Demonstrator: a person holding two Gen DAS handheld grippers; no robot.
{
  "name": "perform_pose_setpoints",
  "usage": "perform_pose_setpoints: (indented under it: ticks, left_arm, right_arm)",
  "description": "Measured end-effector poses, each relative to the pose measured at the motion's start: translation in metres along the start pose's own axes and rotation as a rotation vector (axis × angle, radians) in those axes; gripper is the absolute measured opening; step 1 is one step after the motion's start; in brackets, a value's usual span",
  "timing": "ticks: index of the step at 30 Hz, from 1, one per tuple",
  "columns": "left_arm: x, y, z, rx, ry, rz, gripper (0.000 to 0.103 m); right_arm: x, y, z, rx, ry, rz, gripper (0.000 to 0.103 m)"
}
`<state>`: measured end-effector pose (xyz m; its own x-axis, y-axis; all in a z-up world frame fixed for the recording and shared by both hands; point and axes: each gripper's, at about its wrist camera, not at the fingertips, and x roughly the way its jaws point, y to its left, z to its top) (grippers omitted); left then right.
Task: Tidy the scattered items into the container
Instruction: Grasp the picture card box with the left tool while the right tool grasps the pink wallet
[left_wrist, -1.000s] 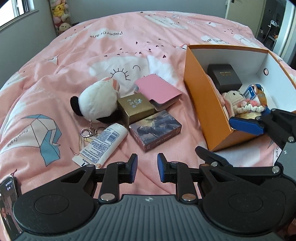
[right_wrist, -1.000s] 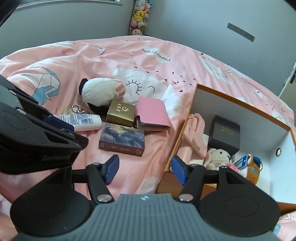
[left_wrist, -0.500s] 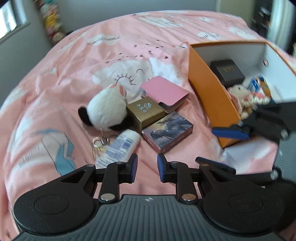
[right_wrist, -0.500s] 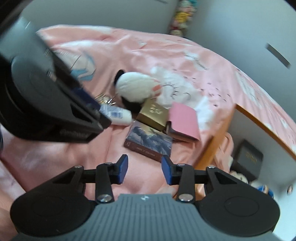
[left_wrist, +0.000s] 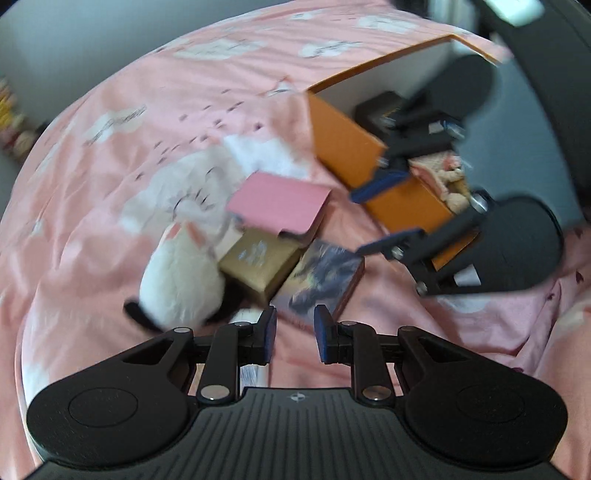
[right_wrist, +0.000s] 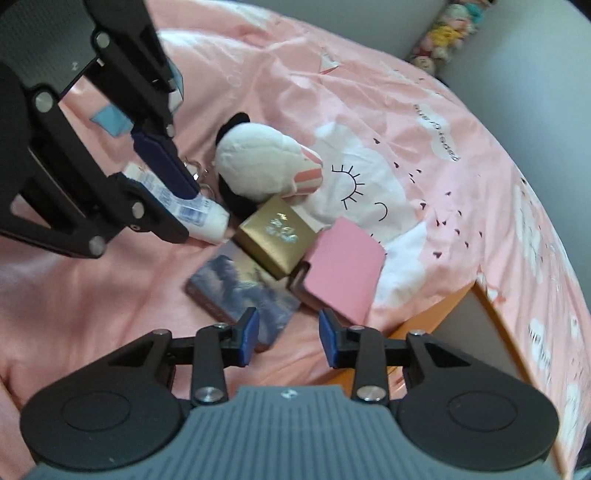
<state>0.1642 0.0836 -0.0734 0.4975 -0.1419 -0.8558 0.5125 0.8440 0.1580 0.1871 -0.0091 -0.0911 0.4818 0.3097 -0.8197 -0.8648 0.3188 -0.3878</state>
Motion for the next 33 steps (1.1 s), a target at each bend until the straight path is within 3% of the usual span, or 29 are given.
perform_pose_setpoints:
  ticks: [7, 12, 17, 20, 22, 28, 33]
  left_arm:
    - [0.033, -0.021, 0.006, 0.322, 0.03, -0.034, 0.029]
    - [0.055, -0.041, -0.002, 0.484, 0.07, -0.052, 0.034]
    - [0.073, -0.055, -0.006, 0.579, 0.11, -0.032, 0.034]
    - [0.082, -0.059, -0.007, 0.625, 0.116, -0.015, 0.04]
    - [0.087, -0.062, -0.008, 0.672, 0.115, -0.008, 0.044]
    - [0.096, -0.054, -0.008, 0.793, 0.139, -0.072, 0.057]
    - [0.1, -0.051, -0.011, 0.849, 0.133, -0.095, 0.063]
  right_arm:
    - [0.021, -0.029, 0.006, -0.234, 0.047, 0.059, 0.038]
    - [0.031, -0.034, 0.006, -0.416, 0.066, 0.123, 0.038]
    - [0.047, -0.03, 0.006, -0.578, 0.108, 0.139, 0.038]
    - [0.059, -0.026, 0.007, -0.65, 0.136, 0.149, 0.04]
    - [0.068, -0.022, 0.006, -0.707, 0.153, 0.153, 0.048]
    - [0.087, -0.023, 0.002, -0.805, 0.134, 0.158, 0.058]
    - [0.091, -0.025, 0.003, -0.864, 0.093, 0.152, 0.059]
